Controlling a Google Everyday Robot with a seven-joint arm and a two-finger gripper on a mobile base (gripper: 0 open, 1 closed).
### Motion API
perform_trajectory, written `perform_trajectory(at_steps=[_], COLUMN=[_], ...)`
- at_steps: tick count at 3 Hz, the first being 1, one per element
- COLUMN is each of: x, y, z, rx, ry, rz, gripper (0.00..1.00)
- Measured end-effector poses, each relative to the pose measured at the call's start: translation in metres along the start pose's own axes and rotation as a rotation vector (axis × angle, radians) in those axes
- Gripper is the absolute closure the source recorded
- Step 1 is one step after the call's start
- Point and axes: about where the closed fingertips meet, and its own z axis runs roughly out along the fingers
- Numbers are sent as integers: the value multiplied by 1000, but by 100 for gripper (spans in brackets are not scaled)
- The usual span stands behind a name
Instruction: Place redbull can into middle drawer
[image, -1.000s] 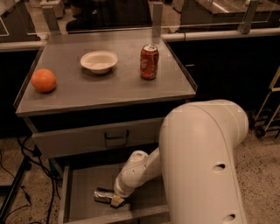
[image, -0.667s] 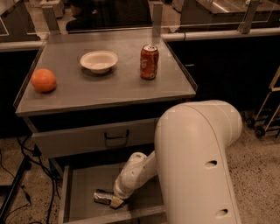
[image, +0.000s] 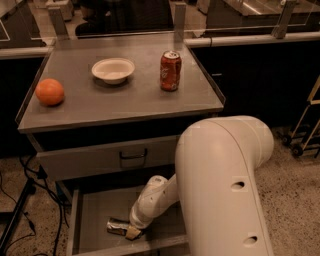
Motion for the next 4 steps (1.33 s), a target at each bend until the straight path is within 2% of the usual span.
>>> perform_trajectory(at_steps=[3, 4], x=[0, 0], y=[0, 0], z=[0, 0], rx=[0, 0], ry=[0, 0], rz=[0, 0], gripper=[11, 0])
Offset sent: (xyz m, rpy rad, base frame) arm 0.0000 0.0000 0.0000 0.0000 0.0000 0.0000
